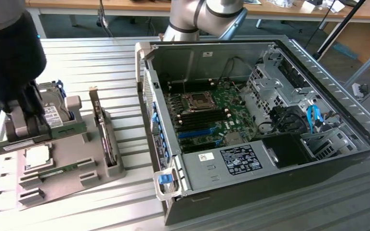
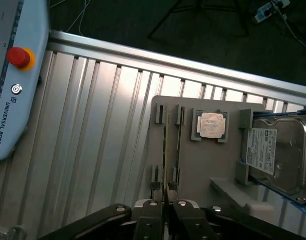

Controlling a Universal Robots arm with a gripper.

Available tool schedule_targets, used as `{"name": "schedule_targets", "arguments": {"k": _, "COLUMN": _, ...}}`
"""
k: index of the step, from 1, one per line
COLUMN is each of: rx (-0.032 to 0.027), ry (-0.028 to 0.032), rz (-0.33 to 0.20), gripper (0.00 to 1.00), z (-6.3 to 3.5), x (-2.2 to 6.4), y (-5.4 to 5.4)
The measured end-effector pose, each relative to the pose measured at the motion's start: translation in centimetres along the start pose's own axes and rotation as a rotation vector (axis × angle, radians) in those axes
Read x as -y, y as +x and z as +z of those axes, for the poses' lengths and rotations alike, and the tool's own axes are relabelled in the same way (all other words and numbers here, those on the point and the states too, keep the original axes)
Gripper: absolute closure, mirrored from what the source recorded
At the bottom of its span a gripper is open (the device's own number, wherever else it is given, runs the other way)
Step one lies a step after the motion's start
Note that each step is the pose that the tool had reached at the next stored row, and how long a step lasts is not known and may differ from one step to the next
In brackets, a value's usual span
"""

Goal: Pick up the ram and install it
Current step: 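Pick up the ram and move it above insertion slot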

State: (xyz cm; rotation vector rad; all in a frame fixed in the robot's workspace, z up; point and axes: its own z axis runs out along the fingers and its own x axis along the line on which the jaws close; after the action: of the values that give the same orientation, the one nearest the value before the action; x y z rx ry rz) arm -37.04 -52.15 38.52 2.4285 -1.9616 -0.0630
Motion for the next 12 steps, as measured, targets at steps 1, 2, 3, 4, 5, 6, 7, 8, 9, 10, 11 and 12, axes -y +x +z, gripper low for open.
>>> {"name": "schedule_targets", "arguments": {"k": 1, "rx": -0.0001, "ry": -0.0001, "rz": 0.0, "gripper": 0.86, "z": -0.03, "x": 0.54, "y": 0.1}}
{"name": "schedule_targets", "arguments": {"k": 2, "rx": -0.0001, "ry": -0.0001, "rz": 0.0, "gripper": 0.86, "z": -0.06, "x": 1.21, "y": 0.3}}
{"name": "schedule_targets", "arguments": {"k": 3, "rx": 0.0, "ry": -0.0001, "rz": 0.0, "gripper": 0.86, "z": -0.09, "x": 1.89, "y": 0.4}}
{"name": "schedule_targets", "arguments": {"k": 4, "rx": 0.0, "ry": -0.0001, "rz": 0.0, "gripper": 0.86, "z": -0.11, "x": 2.34, "y": 0.5}}
{"name": "schedule_targets", "arguments": {"k": 5, "rx": 0.0, "ry": -0.0001, "rz": 0.0, "gripper": 0.86, "z": -0.13, "x": 2.79, "y": 0.6}}
{"name": "schedule_targets", "arguments": {"k": 6, "rx": 0.0, "ry": -0.0001, "rz": 0.0, "gripper": 0.86, "z": -0.16, "x": 3.44, "y": 0.7}}
{"name": "schedule_targets", "arguments": {"k": 7, "rx": 0.0, "ry": -0.0001, "rz": 0.0, "gripper": 0.86, "z": -0.18, "x": 3.9, "y": 0.8}}
{"name": "schedule_targets", "arguments": {"k": 8, "rx": -0.0001, "ry": -0.0002, "rz": 0.0, "gripper": 0.86, "z": -0.21, "x": 4.63, "y": 1.0}}
{"name": "schedule_targets", "arguments": {"k": 9, "rx": 0.0, "ry": 0.0, "rz": 0.0, "gripper": 0.86, "z": -0.23, "x": 5.15, "y": 1.1}}
{"name": "schedule_targets", "arguments": {"k": 10, "rx": 0.0001, "ry": 0.0001, "rz": 0.0, "gripper": 0.86, "z": -0.24, "x": 5.56, "y": 1.2}}
{"name": "schedule_targets", "arguments": {"k": 11, "rx": -0.0001, "ry": -0.0001, "rz": 0.0, "gripper": 0.86, "z": -0.28, "x": 6.11, "y": 1.3}}
{"name": "schedule_targets", "arguments": {"k": 12, "rx": -0.0001, "ry": -0.0002, "rz": 0.0, "gripper": 0.86, "z": -0.31, "x": 6.66, "y": 1.4}}
